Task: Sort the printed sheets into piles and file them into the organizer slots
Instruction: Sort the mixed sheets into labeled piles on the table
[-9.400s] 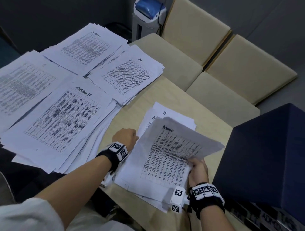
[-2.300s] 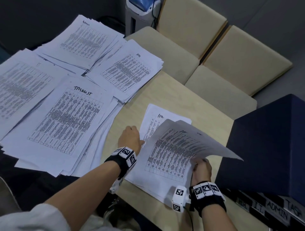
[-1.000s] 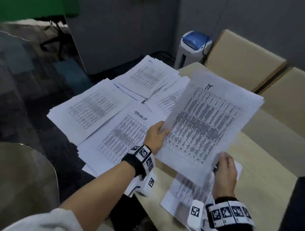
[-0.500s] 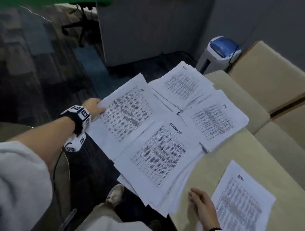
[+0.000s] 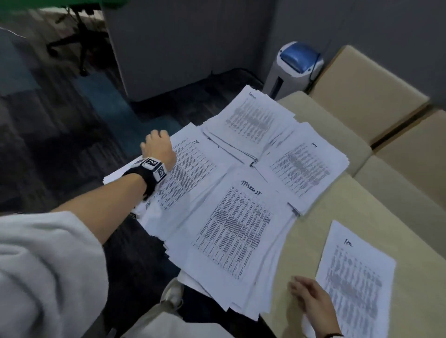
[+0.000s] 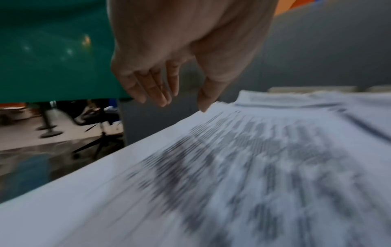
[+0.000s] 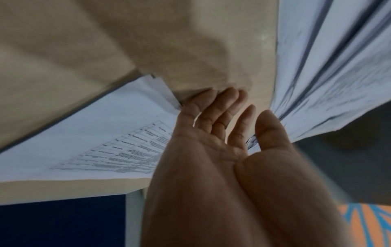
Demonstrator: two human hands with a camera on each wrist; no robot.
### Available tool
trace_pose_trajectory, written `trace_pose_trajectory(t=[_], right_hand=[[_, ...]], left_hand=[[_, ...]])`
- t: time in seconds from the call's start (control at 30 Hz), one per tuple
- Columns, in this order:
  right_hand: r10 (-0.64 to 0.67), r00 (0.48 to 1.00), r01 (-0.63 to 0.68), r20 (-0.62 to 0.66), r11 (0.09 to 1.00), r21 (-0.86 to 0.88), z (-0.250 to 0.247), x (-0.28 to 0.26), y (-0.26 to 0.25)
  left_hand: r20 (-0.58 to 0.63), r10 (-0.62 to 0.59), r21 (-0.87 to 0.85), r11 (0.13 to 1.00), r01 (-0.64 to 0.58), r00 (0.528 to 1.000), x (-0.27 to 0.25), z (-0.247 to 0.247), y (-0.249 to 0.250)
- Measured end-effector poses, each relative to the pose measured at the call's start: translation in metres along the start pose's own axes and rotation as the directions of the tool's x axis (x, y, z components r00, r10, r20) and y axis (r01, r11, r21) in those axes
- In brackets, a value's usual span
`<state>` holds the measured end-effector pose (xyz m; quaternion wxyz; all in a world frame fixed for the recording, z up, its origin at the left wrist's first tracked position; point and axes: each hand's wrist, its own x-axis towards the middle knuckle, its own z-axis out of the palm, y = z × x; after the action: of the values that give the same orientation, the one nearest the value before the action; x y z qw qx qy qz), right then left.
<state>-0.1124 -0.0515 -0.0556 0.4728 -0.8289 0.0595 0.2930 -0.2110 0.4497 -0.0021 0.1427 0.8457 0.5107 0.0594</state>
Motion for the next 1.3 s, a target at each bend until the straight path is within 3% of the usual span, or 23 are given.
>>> trace_pose_trajectory(t=[0.1,0.17,0.23,0.33,0.43,0.6,0.7,0.93,1.13,1.3], right_hand=[[-0.018,0.986,0.016,-0.163,1.000,-0.011,-0.030,0.006,0.005],[-0.047,0.961,0.034,-0.274,0.998,-0.053,-0.059,0.013,0.011],[-0.067,0.930,0.043,-0.362,0.996,-0.075,-0.087,0.019,0.016],[-0.070,0.883,0.039,-0.464,0.996,-0.077,-0.130,0.031,0.027],[0.017,0.872,-0.076,-0.489,0.992,-0.102,-0.171,0.052,0.046],[0.128,0.906,-0.113,-0.402,0.992,0.060,-0.208,0.071,0.062],[0.137,0.942,-0.093,-0.305,0.983,0.156,-0.216,0.077,0.062],[-0.033,0.935,0.011,-0.352,0.998,-0.066,-0.232,0.075,0.067],[-0.089,0.913,0.076,-0.398,0.996,-0.048,-0.244,0.052,0.074],[0.055,0.862,0.000,-0.505,0.994,0.108,-0.260,0.041,0.088]], left_hand=[[0.083,0.260,-0.259,0.938,-0.231,0.962,-0.030,-0.007,0.070],[0.141,0.419,-0.392,0.856,-0.338,0.897,-0.066,-0.006,0.120],[0.214,0.523,-0.493,0.787,-0.371,0.825,-0.111,0.002,0.166],[0.356,0.578,-0.543,0.767,-0.341,0.734,-0.179,0.037,0.232],[0.525,0.498,-0.475,0.844,-0.248,0.690,-0.237,0.089,0.292],[0.617,0.300,-0.257,0.951,-0.174,0.728,-0.302,0.156,0.336],[0.562,0.281,-0.212,0.958,-0.193,0.778,-0.320,0.175,0.342],[0.532,0.173,-0.300,0.954,-0.007,0.829,-0.325,0.177,0.339],[0.483,0.204,-0.251,0.964,-0.089,0.851,-0.318,0.175,0.334],[0.490,0.336,-0.102,0.939,-0.330,0.804,-0.311,0.164,0.335]])
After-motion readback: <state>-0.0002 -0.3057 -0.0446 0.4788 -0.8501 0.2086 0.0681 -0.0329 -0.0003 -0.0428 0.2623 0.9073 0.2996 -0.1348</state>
